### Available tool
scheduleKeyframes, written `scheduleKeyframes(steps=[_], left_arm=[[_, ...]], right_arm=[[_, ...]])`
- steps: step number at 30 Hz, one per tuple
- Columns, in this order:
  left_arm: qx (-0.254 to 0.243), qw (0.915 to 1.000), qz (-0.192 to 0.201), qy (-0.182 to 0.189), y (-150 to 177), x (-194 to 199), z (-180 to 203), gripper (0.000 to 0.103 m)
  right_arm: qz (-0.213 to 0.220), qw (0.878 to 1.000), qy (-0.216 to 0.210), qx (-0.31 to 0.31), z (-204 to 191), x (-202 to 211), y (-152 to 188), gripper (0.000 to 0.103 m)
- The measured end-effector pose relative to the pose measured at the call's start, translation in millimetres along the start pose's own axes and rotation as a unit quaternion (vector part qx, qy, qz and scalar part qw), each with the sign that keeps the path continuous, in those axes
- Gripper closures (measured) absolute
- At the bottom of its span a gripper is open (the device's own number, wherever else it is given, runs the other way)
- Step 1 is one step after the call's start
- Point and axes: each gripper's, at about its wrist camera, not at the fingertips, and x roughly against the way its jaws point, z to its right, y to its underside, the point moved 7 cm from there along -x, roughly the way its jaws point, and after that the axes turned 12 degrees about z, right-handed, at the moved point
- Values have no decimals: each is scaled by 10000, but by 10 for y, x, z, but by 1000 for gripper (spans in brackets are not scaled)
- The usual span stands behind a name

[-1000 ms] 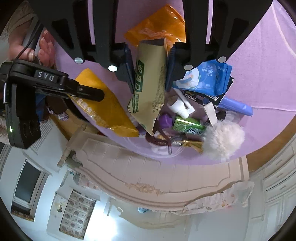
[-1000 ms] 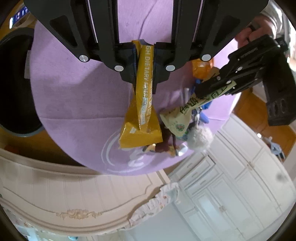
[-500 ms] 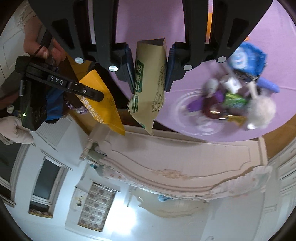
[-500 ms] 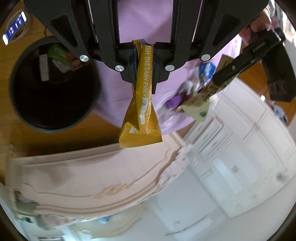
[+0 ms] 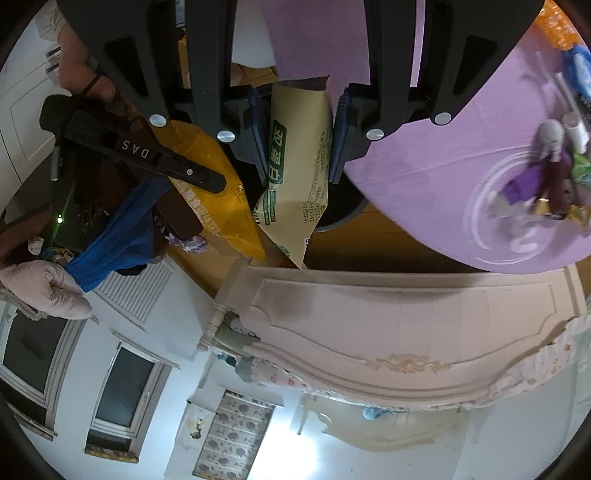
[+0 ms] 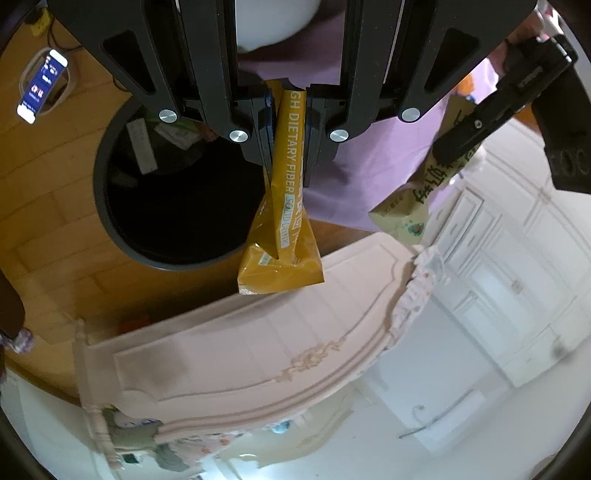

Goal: Collect trash
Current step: 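Carry both wrappers over the black bin and open both tools to drop them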

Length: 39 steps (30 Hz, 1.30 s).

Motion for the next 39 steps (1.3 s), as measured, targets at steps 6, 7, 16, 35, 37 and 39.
scheduleKeyframes(steps=[6,7,16,35,37,39], left_arm=[[-36,9998,-186,71,56,-215,101,72],[-45,9997,-215,76,64,-247,116,72],[-120,9991,-396,107,130,-425,211,72],[-300,9990,-326,-71,24,-470,236,30],[-323,9991,-265,-96,-3,-412,208,30],[-316,9992,-188,-150,-34,-317,146,30]], right_arm=[[-38,9997,97,-204,212,-44,33,91],[-46,9997,106,-227,242,-51,38,91],[-96,9987,174,-467,448,-125,101,91],[103,9948,86,-1006,648,-106,16,20],[69,9955,50,-942,586,-106,19,20],[44,9962,11,-870,504,-104,23,20]])
